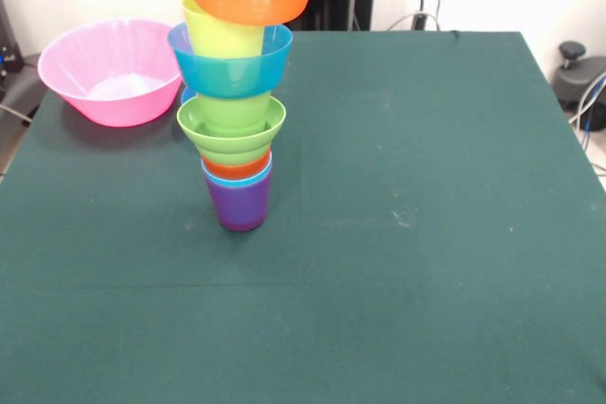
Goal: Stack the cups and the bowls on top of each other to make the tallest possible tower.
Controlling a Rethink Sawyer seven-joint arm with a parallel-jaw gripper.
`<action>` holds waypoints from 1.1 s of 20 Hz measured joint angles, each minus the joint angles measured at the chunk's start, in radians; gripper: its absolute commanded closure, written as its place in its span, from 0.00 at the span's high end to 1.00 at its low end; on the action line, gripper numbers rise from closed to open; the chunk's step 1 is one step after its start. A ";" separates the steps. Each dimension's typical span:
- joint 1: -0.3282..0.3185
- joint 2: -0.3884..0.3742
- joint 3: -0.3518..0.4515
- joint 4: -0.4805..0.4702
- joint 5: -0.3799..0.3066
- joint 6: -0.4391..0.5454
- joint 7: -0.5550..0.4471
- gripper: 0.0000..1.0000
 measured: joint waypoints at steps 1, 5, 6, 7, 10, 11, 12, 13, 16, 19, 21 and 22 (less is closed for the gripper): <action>0.000 0.001 0.000 0.000 -0.001 0.000 0.000 0.00; -0.006 0.009 0.001 0.000 -0.002 0.000 0.000 0.00; -0.008 0.009 0.002 0.000 -0.003 0.000 0.000 0.00; -0.011 0.009 0.003 0.000 -0.004 0.000 0.000 0.00; -0.024 0.009 0.006 0.000 -0.005 -0.001 0.000 0.00; -0.027 0.009 0.006 0.000 -0.005 -0.001 0.000 0.00; -0.031 0.009 0.007 0.000 -0.005 -0.001 0.000 0.00; -0.034 0.009 0.008 0.000 -0.005 -0.001 0.000 0.00; -0.047 0.009 0.010 0.000 -0.006 -0.001 0.000 0.00; -0.053 0.010 0.010 0.000 -0.007 -0.001 0.000 0.00; -0.057 0.013 0.011 0.000 -0.007 -0.001 0.000 0.00; -0.058 0.014 0.011 0.000 -0.007 -0.001 0.000 0.00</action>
